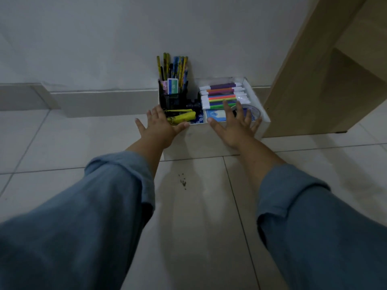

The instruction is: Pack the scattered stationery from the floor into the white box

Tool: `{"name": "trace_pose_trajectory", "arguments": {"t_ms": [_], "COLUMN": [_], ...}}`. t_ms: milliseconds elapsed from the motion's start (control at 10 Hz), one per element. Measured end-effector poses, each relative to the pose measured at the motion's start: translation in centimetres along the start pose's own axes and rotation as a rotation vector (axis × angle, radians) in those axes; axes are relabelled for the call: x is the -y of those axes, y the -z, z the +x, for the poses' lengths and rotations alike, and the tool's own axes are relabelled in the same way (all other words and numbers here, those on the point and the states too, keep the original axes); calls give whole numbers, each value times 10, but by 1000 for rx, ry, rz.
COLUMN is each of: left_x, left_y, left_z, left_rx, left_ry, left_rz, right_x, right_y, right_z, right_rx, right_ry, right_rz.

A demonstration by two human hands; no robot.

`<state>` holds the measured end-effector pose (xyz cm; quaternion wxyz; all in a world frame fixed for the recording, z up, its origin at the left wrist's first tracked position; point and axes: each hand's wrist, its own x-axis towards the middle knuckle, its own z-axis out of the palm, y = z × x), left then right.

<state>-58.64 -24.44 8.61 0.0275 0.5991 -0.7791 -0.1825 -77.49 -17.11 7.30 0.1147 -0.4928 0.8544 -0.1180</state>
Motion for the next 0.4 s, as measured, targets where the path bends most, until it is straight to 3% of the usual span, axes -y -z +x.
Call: {"name": "trace_pose_trajectory", "arguments": {"t_ms": [100,300,400], "left_x": [-8,-23,-34], "left_y": [19,83,155], "left_z": [-18,-98,-128], "left_rx": [72,32,15], "left_ry": [-4,-79,-101], "left_rz": [84,75,86], "right_x": [3,40,77], "right_y": [22,96,161], "right_z": [-11,-90,-121], "right_rx": [160,20,2], "right_ry": [-18,43,113], "right_rz": [-98,14,35]}}
